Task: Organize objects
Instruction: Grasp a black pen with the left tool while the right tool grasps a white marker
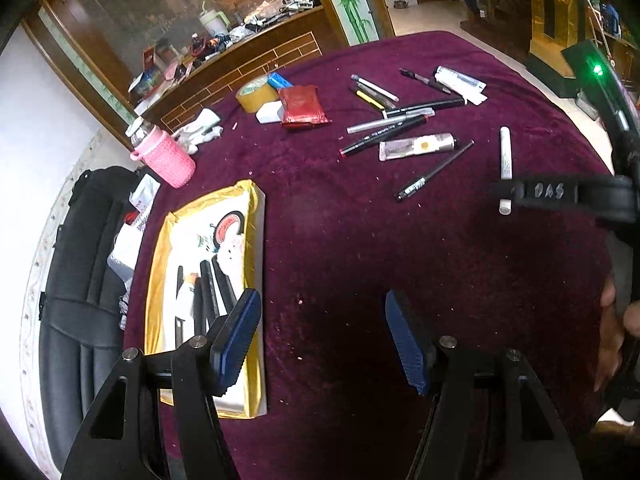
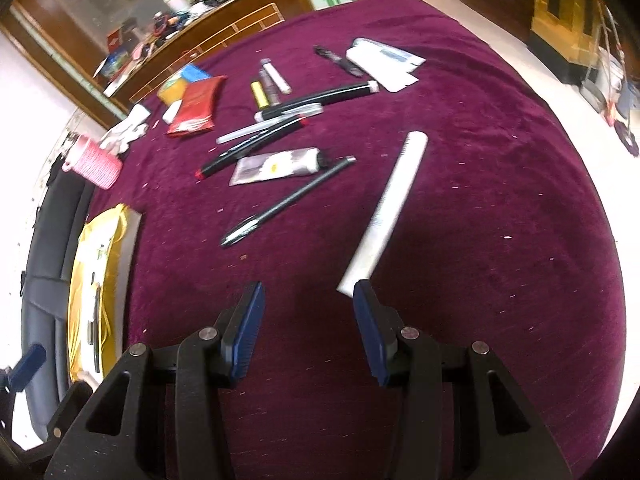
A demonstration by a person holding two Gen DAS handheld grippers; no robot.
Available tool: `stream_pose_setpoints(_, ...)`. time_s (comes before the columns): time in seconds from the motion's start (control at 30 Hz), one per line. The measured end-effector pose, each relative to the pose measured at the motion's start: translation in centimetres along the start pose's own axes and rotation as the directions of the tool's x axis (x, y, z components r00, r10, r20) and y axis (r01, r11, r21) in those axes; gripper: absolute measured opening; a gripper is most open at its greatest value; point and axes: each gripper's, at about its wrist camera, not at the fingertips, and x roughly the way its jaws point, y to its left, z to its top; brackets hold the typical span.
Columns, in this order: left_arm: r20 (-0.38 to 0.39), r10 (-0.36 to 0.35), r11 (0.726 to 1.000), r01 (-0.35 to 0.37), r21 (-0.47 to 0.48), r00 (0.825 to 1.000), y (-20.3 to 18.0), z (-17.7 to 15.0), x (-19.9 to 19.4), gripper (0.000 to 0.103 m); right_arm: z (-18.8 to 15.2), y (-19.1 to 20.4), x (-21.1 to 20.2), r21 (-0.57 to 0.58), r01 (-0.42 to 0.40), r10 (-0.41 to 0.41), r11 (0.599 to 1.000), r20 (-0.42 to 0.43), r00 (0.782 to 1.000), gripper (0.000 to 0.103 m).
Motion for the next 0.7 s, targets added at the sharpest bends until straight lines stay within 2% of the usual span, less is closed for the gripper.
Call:
stream_pose_setpoints(0.07, -0.019, -0.025, 1.000, 0.025, -0.016, 0.999, 0.0, -0.1, 0.5, 0.059, 0.4, -1.2, 0.0, 0.022, 0.008, -0.008, 1.000, 0.000, 1.000, 0.044)
stream_pose_setpoints(0.13, -0.044, -0.094, 0.994, 0.091, -0.058, 0.995, 0.3, -0.2, 1.2, 0.059, 0.8, -2.6, 0.1, 0.048, 0.021, -0.021, 0.999, -0.001, 1.000, 0.044)
stream_pose_setpoints(0.17, -0.059, -0.163, 0.983, 0.156, -0.099, 0.985, 0.7, -0.1, 1.8, 0.059, 0.9, -3.2, 0.1, 0.061, 0.029, -0.029, 0.998, -0.002, 1.000, 0.044)
stream_pose_setpoints(0.23, -0.071, -0.241, 0.960, 0.227, -0.161, 0.968, 1.2, 0.0, 2.9, 0.059, 1.1, -4.7, 0.2, 0.089, 0.048, -0.047, 0.995, -0.007, 0.999, 0.044)
stream_pose_setpoints(0.33, -0.057, -0.316, 0.933, 0.299, -0.200, 0.947, 1.3, 0.8, 4.7, 0.059, 1.2, -6.5, 0.2, 0.116, 0.066, -0.065, 0.991, -0.011, 0.998, 0.044)
stream_pose_setpoints(0.4, -0.043, -0.324, 0.933, 0.313, -0.176, 0.945, 0.5, 1.9, 5.9, 0.059, 0.9, -7.4, 0.3, 0.123, 0.075, -0.073, 0.990, -0.019, 0.997, 0.044)
stream_pose_setpoints(0.5, -0.009, -0.315, 0.946, 0.313, -0.087, 0.949, -1.3, 4.4, 7.6, 0.059, 0.3, -8.6, 0.2, 0.130, 0.079, -0.076, 0.988, -0.031, 0.997, 0.044)
stream_pose_setpoints(0.63, 0.029, -0.347, 0.937, 0.346, 0.036, 0.937, -4.5, 7.8, 10.0, 0.058, -0.2, -9.8, -0.5, 0.135, 0.085, -0.082, 0.987, -0.029, 0.996, 0.044)
stream_pose_setpoints(0.7, 0.023, -0.331, 0.940, 0.328, 0.093, 0.943, -6.4, 9.0, 11.5, 0.058, -0.4, -10.3, -0.9, 0.137, 0.091, -0.088, 0.986, -0.028, 0.996, 0.044)
